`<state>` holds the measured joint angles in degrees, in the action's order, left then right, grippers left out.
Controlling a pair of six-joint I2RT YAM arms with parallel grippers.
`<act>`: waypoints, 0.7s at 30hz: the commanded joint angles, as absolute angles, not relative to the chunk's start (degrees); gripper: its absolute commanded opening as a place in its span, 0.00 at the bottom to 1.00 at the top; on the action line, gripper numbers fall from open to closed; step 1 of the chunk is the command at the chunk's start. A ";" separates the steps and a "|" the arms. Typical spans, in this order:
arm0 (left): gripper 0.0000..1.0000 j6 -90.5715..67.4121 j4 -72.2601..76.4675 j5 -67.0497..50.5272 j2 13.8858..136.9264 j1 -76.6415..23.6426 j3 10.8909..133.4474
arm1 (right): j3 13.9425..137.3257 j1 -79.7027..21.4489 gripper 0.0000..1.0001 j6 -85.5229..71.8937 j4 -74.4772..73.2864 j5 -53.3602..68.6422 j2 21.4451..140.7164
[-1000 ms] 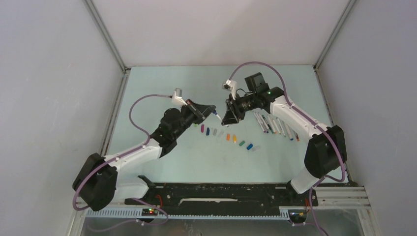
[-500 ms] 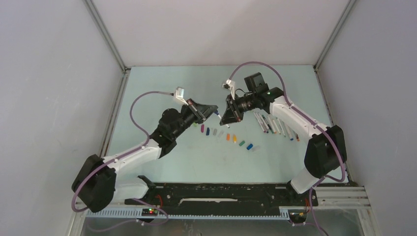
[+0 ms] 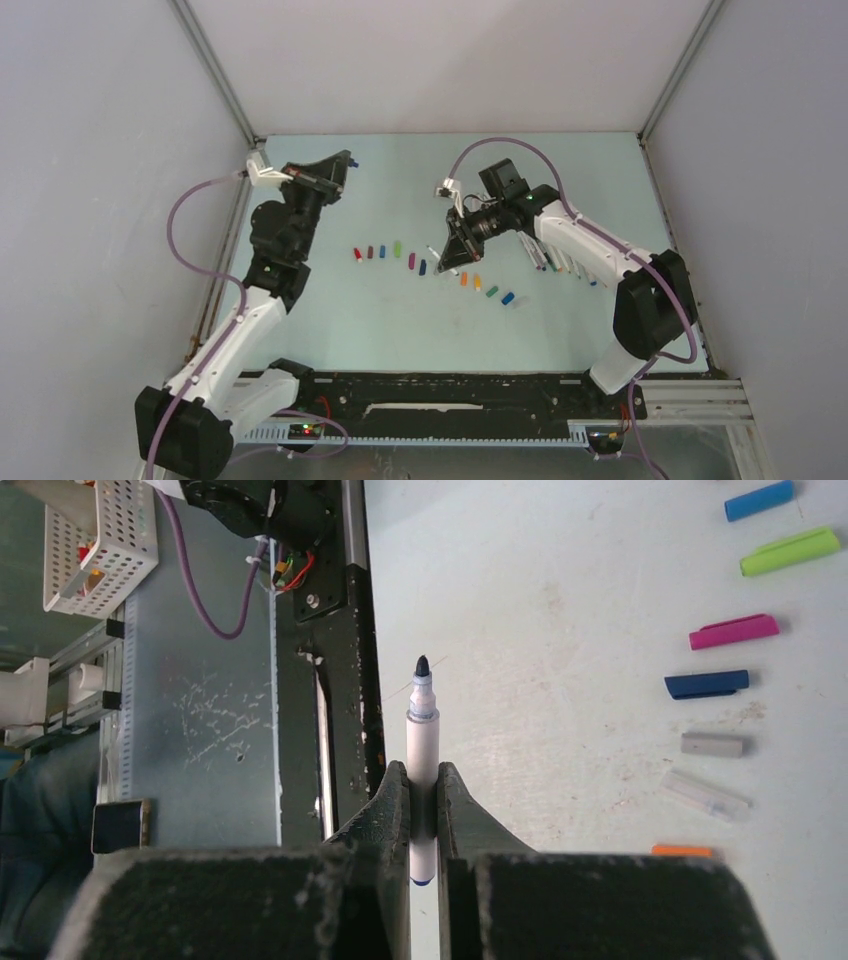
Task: Open the pen caps
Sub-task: Open the pen cap from the pen, then place the pen cap at the center of the board.
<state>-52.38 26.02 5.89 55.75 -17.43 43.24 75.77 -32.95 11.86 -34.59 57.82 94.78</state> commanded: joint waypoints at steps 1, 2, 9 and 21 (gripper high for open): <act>0.00 -50.02 23.34 4.85 55.37 -17.16 41.53 | 76.12 -31.80 0.00 14.84 -35.85 56.87 94.83; 0.00 -49.75 21.93 3.67 55.44 -17.14 41.42 | 76.11 -31.42 0.00 15.68 -36.14 56.45 94.79; 0.00 -46.73 10.42 -4.87 57.92 -17.14 41.38 | 76.11 -25.52 0.00 19.16 -37.88 57.22 93.74; 0.02 -39.85 -4.66 -7.04 76.99 -22.32 51.47 | 76.12 -22.44 0.00 19.33 -38.23 57.66 94.66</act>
<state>-44.42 0.95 -6.17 72.27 -19.97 44.12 75.77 -22.57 18.17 -38.15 56.77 94.78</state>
